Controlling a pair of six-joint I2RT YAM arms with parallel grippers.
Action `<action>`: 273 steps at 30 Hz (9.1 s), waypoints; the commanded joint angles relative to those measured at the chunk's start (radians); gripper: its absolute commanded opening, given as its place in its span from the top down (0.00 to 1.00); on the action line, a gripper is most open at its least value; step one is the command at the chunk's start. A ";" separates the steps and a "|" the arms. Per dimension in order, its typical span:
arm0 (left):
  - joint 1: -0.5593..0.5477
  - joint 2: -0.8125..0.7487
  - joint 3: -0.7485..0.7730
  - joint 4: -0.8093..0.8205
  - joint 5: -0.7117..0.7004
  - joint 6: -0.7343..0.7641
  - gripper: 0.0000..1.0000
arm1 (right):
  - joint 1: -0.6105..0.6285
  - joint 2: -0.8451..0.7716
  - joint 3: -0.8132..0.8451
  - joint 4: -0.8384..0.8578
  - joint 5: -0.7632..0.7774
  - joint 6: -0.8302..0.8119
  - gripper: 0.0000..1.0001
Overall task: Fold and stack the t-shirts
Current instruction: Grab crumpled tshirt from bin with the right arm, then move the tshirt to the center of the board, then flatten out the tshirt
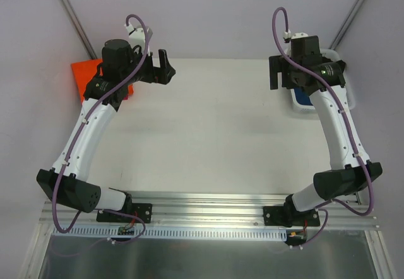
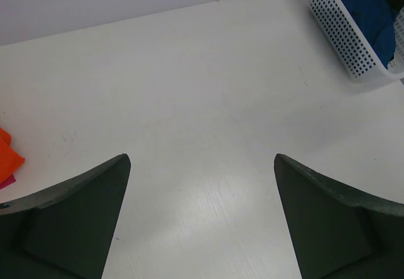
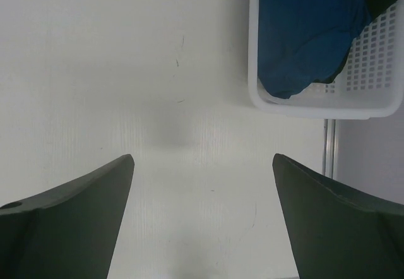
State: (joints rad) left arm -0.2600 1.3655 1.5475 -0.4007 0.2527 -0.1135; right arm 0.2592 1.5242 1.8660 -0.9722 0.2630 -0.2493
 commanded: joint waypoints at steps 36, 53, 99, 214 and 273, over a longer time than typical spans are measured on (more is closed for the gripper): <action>0.021 -0.031 -0.069 0.045 -0.058 -0.031 0.01 | -0.048 0.105 0.130 0.087 -0.057 0.048 0.01; 0.024 0.020 -0.107 0.043 -0.029 -0.003 0.01 | -0.258 0.571 0.436 0.113 -0.172 0.038 0.04; 0.025 0.038 -0.136 0.025 0.010 0.025 0.01 | -0.350 0.890 0.584 0.167 -0.242 0.018 0.88; 0.329 -0.201 -0.362 0.049 0.085 -0.285 0.02 | 0.469 0.866 0.475 0.026 -0.492 -0.073 0.99; 0.008 0.777 -0.112 0.094 0.467 -0.396 0.82 | 0.223 0.539 0.616 0.115 -0.370 0.097 0.34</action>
State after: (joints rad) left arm -0.2283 2.1265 1.4059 -0.3096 0.7277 -0.5072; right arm 0.4988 2.0785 2.4348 -0.8711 -0.0937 -0.1715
